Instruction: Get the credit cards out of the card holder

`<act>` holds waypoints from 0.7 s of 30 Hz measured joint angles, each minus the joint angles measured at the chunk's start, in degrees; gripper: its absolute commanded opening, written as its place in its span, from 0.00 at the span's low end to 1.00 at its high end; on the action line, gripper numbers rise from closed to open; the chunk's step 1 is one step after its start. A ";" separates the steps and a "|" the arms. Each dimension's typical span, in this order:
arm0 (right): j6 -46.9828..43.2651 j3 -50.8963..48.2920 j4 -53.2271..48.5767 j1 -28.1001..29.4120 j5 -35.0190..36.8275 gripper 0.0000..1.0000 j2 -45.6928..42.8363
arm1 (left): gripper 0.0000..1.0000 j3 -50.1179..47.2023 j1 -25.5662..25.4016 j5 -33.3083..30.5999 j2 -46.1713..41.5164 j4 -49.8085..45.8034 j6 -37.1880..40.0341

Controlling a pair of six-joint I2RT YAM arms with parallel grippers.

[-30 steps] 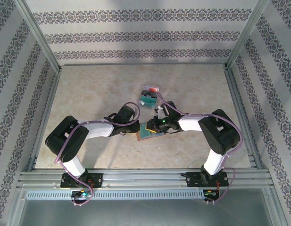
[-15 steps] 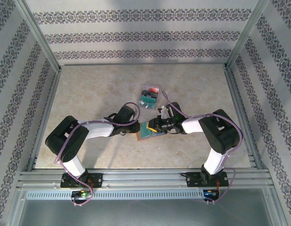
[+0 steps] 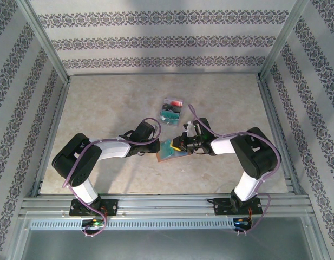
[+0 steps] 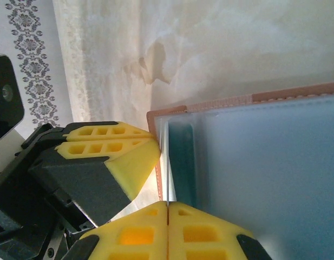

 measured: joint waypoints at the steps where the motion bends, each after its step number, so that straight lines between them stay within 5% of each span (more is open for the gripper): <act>1: -0.22 0.00 -0.52 0.00 0.37 0.07 -0.31 | 0.09 0.00 0.11 0.02 0.00 0.00 0.02; 21: -7.96 0.59 -16.13 0.04 8.57 0.07 -9.77 | 0.10 1.49 3.08 -1.44 0.37 -2.10 2.03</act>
